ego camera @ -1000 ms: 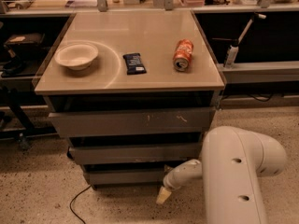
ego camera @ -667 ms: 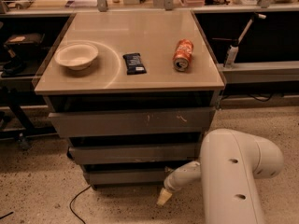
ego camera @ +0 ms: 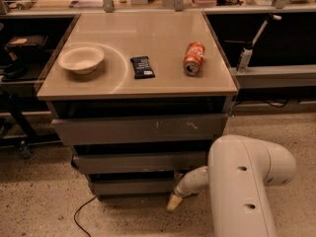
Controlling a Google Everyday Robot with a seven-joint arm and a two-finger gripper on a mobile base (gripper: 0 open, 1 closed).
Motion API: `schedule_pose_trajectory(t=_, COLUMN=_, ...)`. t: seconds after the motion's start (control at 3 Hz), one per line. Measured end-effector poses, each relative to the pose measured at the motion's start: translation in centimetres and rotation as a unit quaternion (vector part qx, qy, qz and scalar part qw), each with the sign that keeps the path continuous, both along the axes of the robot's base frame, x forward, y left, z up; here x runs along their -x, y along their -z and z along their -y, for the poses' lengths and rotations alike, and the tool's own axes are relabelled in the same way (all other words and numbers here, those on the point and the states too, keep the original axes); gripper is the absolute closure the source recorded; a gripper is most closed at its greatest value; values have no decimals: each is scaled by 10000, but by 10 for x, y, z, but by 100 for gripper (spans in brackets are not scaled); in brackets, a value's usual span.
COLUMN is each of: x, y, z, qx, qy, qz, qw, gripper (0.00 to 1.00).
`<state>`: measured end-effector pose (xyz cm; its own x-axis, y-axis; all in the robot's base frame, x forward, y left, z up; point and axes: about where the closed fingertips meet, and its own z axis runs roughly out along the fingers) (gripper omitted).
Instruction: Open bottom drawer
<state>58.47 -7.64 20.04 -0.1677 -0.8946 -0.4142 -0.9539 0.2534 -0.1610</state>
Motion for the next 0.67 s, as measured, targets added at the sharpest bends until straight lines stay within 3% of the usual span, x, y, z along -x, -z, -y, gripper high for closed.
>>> schedule_pose_trajectory(t=0.67, x=-1, y=26, z=-22, qx=-132, qy=-79, qz=-140, qw=9998, gripper=0)
